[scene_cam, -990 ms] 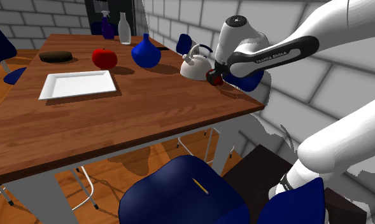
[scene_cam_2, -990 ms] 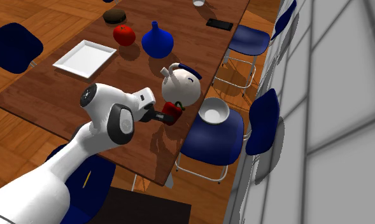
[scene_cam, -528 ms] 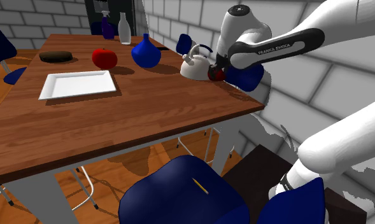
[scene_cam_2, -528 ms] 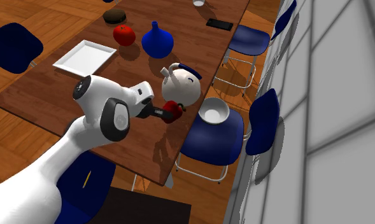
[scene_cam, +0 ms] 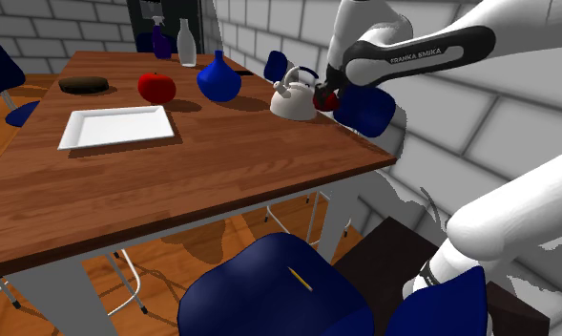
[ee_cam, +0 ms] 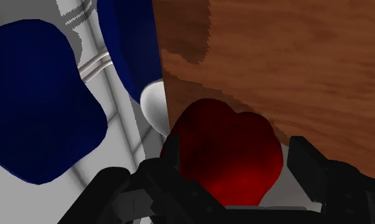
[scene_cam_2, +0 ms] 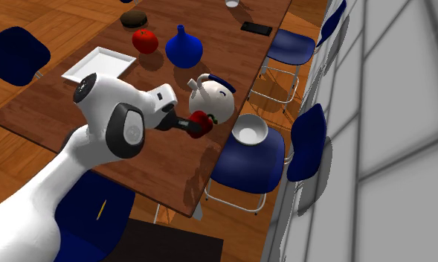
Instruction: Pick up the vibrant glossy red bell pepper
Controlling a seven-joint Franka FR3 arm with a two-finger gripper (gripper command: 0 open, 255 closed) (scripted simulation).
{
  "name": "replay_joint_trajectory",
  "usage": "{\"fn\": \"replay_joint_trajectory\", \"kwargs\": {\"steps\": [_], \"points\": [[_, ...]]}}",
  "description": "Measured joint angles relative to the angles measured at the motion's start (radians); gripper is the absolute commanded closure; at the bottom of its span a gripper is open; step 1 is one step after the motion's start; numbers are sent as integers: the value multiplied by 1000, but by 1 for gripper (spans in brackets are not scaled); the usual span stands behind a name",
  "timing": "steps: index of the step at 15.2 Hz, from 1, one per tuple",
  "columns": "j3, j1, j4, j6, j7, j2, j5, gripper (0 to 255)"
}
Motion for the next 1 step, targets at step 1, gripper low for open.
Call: {"fn": "replay_joint_trajectory", "kwargs": {"steps": [1], "points": [[-1, 1, 6, -8, -6, -3, 4, 255]]}}
